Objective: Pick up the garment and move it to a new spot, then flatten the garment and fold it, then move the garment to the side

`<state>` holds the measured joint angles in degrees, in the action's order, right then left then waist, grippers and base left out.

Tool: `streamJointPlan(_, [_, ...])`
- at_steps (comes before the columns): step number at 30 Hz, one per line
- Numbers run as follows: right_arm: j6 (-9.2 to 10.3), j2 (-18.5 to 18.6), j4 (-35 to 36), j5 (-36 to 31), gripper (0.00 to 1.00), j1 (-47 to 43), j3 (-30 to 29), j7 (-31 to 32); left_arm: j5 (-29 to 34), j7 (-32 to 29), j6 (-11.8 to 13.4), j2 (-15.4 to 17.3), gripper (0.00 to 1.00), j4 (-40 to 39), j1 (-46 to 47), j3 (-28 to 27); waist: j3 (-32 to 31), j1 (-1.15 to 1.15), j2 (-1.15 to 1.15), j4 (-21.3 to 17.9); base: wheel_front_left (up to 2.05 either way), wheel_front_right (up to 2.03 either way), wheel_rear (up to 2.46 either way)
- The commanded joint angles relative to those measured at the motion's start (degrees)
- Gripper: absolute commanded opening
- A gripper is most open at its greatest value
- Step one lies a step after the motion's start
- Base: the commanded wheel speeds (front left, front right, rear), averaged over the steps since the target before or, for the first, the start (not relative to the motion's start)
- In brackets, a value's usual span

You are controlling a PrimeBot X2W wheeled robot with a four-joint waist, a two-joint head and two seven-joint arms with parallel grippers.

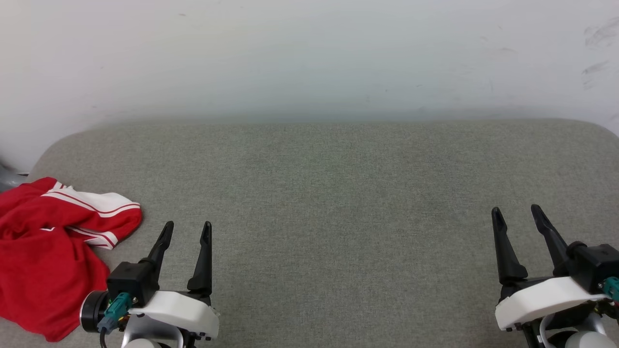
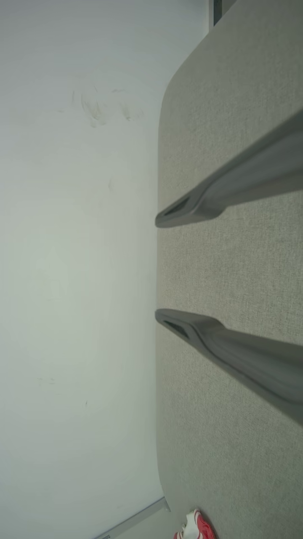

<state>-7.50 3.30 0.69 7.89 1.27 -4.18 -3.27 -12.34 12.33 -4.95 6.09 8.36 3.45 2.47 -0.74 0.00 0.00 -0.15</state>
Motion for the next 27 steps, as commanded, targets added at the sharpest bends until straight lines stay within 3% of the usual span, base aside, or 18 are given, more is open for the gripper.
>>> streamJointPlan(1, [0.01, -0.2, 0.7, -1.3, 1.00, -0.2, 0.0, -0.4, 1.1, 0.6, 0.1, 0.2, 1.00, 0.0, 0.1, 0.0, 0.0, 0.00, 0.00, 0.0, 0.00, 0.00, 0.00])
streamJointPlan(14, [0.02, -0.5, 1.2, -4.4, 1.00, -0.6, -0.3, -1.1, 4.4, 2.0, -0.5, -0.6, 1.00, 1.7, 0.8, -0.8, 0.0, 0.00, 0.00, 0.3, 0.00, 0.00, 0.00])
streamJointPlan(27, [0.02, -0.5, 1.4, -5.9, 1.00, 0.0, 0.4, -2.4, 5.6, 2.9, -1.5, -1.0, 1.00, 4.3, 1.8, -2.4, 0.1, 0.00, 0.00, 6.6, 0.00, 0.00, 0.00])
